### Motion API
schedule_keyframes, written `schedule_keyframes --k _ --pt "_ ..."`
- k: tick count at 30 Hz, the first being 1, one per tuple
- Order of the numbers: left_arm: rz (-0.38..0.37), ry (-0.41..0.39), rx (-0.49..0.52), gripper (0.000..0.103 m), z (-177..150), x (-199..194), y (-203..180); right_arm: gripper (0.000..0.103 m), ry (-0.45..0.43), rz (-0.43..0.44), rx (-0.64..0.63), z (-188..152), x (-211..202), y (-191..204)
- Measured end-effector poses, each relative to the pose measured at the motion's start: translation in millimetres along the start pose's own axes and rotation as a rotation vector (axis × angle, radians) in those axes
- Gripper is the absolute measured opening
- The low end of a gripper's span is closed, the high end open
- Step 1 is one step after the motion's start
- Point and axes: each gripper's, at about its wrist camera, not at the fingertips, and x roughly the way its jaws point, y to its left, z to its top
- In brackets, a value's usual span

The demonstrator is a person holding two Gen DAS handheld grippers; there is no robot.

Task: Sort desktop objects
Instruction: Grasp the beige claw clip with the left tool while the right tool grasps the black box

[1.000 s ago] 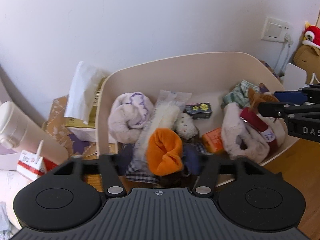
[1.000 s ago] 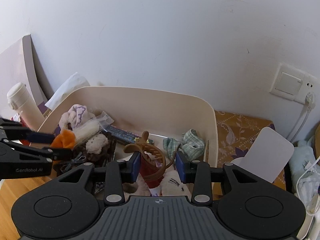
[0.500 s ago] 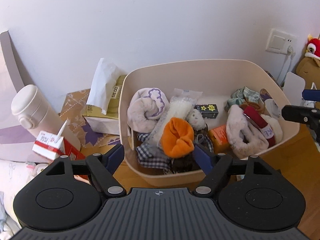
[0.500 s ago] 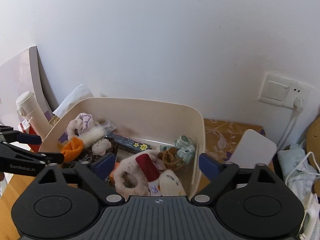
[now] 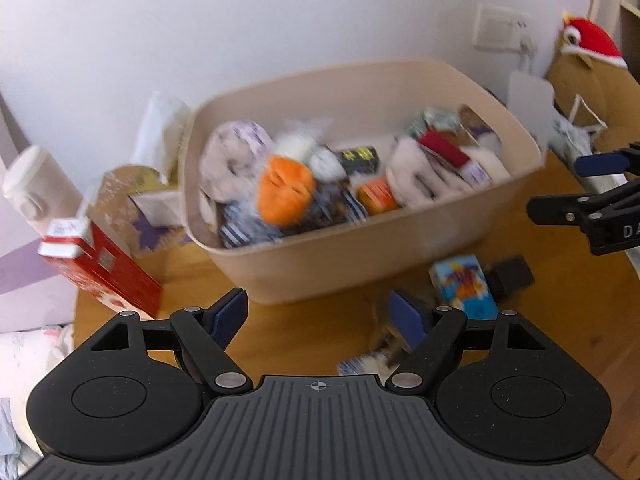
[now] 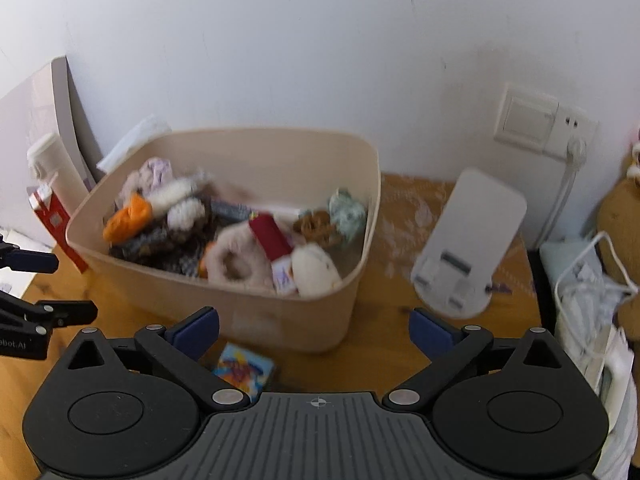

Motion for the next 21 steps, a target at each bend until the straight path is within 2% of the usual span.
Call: schedule_keyframes --k 9,21 --pt "-0.041 0.063 0.018 0.079 -10.7 22.5 -27.1 0.103 0.099 -0.002 0.029 -29.6 16.4 4.5" --pt "-0.065 0.119 0.022 0.079 -16.0 48.8 -39.4 0.102 0.156 -0.010 0.028 -43.0 41.0 3.6"
